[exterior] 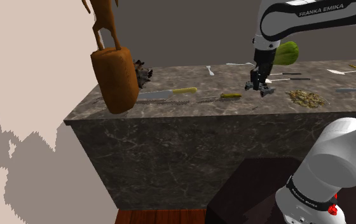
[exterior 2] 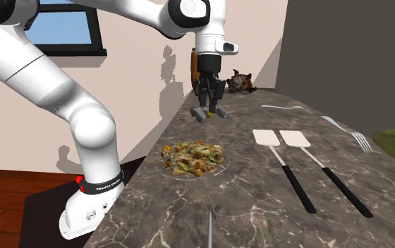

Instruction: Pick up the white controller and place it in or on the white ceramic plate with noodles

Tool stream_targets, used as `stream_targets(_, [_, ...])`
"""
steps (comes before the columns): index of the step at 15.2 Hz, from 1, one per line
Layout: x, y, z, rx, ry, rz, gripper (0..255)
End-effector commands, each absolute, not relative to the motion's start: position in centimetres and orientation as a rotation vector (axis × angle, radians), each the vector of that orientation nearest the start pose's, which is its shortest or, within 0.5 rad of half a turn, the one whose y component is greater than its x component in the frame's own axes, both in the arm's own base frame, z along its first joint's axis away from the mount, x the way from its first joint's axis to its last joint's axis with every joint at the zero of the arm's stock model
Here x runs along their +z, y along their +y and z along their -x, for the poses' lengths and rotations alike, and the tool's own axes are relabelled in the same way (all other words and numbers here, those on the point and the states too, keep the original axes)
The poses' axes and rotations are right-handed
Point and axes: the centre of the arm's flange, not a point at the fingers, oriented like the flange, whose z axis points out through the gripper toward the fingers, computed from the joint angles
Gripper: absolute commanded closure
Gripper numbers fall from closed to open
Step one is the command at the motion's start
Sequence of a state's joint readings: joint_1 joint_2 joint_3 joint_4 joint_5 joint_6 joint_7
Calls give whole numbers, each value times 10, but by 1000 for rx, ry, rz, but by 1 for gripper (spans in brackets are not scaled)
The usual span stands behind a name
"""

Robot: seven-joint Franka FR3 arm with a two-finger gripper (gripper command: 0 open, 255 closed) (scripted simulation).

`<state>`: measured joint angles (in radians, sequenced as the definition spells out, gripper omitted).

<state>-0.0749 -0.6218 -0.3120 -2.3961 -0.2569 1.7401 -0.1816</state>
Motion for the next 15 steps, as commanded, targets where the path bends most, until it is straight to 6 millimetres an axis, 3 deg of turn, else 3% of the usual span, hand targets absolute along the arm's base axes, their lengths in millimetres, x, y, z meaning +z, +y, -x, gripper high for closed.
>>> stream_targets(1, [529,-173,-327,110,151,3193,255])
stream_targets(12, [587,-173,-327,110,151,3193,255])
stream_targets(15, [590,-196,-295,110,151,3193,255])
